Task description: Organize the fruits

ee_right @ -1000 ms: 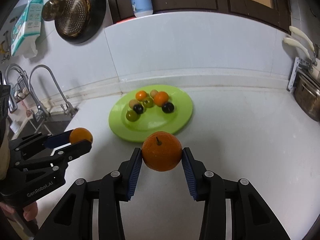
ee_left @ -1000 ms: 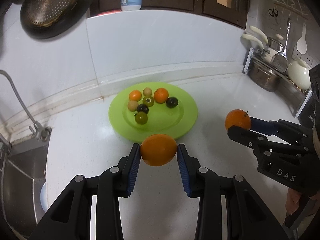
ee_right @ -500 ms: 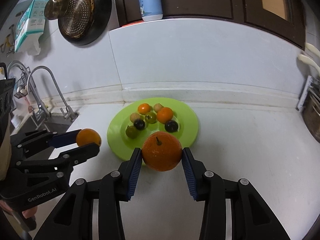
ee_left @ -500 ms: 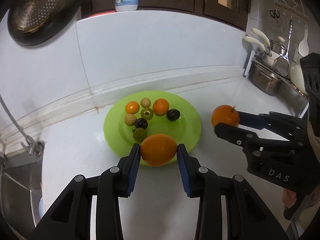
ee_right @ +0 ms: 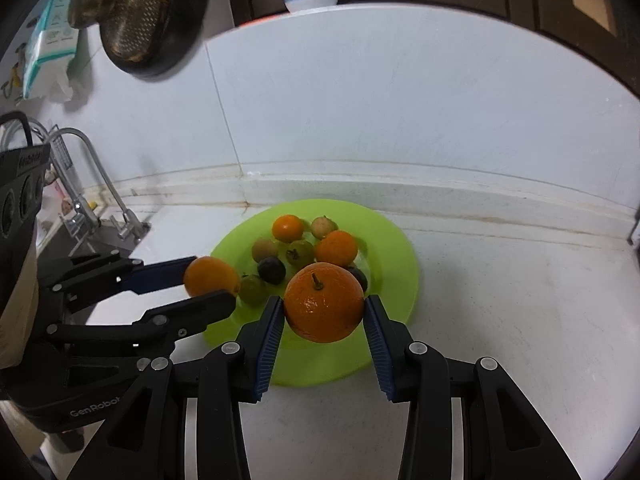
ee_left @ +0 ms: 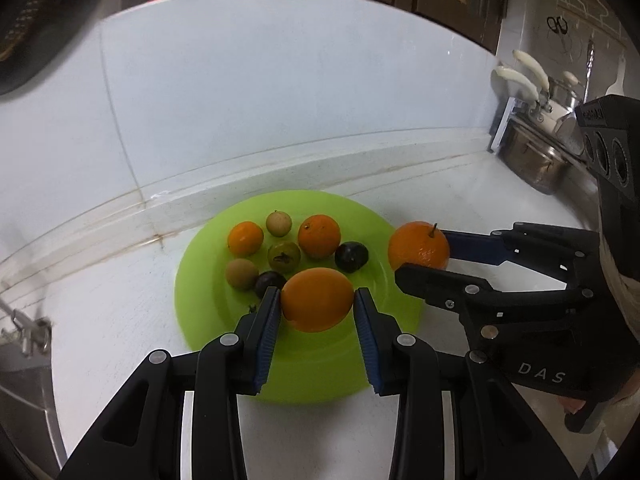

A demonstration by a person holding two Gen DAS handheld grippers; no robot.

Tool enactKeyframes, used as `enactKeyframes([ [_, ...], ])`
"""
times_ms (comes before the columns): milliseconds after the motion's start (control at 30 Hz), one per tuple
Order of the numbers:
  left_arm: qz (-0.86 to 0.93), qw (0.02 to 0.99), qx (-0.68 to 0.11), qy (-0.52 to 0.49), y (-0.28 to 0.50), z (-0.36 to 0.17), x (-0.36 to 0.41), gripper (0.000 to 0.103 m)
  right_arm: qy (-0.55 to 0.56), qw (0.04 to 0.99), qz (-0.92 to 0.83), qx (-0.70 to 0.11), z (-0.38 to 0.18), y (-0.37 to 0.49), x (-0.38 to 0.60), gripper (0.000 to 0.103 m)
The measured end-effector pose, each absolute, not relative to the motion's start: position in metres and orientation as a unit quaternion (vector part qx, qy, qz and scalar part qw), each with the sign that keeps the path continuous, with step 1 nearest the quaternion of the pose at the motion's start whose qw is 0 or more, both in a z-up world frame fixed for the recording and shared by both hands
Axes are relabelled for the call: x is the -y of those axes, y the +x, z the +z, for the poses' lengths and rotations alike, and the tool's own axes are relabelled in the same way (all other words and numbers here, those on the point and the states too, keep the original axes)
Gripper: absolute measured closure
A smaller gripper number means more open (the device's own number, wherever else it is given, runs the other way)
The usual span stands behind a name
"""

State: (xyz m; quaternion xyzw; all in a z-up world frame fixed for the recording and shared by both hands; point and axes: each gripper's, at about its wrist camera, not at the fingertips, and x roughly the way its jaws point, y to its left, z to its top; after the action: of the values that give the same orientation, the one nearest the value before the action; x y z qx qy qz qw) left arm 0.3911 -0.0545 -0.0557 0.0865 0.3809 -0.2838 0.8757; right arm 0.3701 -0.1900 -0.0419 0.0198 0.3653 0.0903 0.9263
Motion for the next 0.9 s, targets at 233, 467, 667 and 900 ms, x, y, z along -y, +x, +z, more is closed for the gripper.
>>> enactKeyframes([
  [233,-0.287,0.863,-0.403,0.098,0.415,-0.074,0.066,0.066,0.014,0.917,0.088,-0.39,-0.061,0.394,0.197,0.061],
  [467,-0.271,0.862,-0.418,0.099,0.423,-0.08,0.066,0.059,0.023,0.911,0.089,-0.402,-0.07,0.404,0.197,0.061],
  [667,-0.234,0.876,-0.409,0.106,0.412,-0.07,0.046,0.051,0.02,0.916,0.068,-0.396,-0.067,0.4,0.197,0.05],
  [900,-0.206,0.895,-0.379,0.115,0.381,-0.048,0.029,0.042,0.032,0.927,0.039,-0.372,-0.048,0.373,0.194,0.05],
])
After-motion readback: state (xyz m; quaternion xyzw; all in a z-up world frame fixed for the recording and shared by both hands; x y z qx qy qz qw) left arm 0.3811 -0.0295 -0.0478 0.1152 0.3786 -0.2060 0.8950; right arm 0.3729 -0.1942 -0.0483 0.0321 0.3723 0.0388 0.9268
